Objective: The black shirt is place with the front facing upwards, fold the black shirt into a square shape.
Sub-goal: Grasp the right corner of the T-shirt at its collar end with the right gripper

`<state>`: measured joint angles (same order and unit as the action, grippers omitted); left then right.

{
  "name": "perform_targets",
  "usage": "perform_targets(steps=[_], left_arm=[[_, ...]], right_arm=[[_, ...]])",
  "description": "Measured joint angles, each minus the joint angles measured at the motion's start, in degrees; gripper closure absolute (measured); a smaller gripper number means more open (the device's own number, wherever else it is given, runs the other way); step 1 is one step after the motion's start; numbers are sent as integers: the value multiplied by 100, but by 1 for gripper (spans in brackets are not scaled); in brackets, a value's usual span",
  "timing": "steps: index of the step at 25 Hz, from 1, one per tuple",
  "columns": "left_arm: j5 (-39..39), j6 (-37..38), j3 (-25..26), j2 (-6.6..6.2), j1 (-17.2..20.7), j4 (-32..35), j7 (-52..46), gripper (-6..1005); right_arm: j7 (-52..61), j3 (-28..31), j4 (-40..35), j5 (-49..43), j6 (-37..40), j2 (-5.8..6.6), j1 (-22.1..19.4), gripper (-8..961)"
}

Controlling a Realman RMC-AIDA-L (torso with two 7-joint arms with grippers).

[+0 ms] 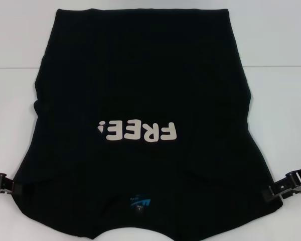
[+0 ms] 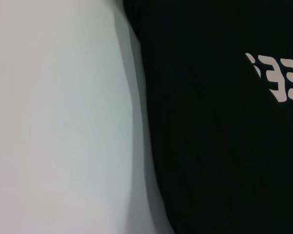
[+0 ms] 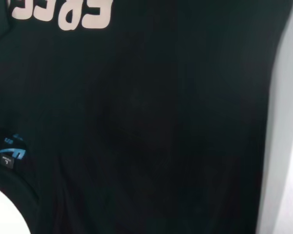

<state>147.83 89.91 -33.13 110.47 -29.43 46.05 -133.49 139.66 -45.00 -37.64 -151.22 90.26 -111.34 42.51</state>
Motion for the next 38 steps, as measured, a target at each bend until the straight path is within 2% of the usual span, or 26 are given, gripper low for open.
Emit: perform_targets(steps=[30,38], left_arm=[[0,-4,0,-15,-26,-9,-25,964],[0,-9,0,-25,-37,-9,-22,964]], right_arm=[[-59,-85,47,-147,-25,-131,134,226],[-60,-97,46,-152,-30,-90,131,225]])
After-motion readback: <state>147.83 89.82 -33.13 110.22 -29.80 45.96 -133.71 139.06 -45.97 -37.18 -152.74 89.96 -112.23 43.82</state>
